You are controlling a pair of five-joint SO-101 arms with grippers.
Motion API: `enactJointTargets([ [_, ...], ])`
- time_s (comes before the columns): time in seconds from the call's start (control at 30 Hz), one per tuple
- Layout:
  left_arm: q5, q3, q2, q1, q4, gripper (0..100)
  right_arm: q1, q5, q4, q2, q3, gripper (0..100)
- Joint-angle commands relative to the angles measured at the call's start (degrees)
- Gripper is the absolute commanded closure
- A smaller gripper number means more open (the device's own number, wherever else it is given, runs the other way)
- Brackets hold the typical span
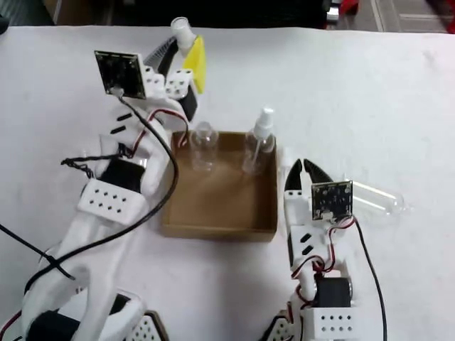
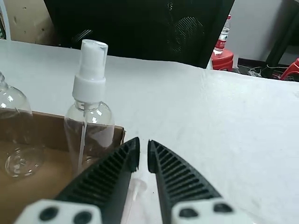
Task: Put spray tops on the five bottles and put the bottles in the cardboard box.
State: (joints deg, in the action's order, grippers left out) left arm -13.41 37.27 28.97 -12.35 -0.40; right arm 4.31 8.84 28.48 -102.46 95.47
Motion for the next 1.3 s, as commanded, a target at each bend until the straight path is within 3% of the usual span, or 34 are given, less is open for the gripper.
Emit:
enactJointTargets([
  [0.0,-0.26,-1.41,0.48,-0.22,0.53,98,-0.4,0.7,-0.92,-0.4,1.41,98.3],
  [0.47,-0.62,-1.32,9.27,-0.66,13.1,98,-0.4,0.7,-0.92,-0.4,1.41,98.3],
  [1.27,-0.26,6.77,9.54,-0.4,2.55,98,0.84,0.88,-0.84,-0.31,1.41,98.3],
])
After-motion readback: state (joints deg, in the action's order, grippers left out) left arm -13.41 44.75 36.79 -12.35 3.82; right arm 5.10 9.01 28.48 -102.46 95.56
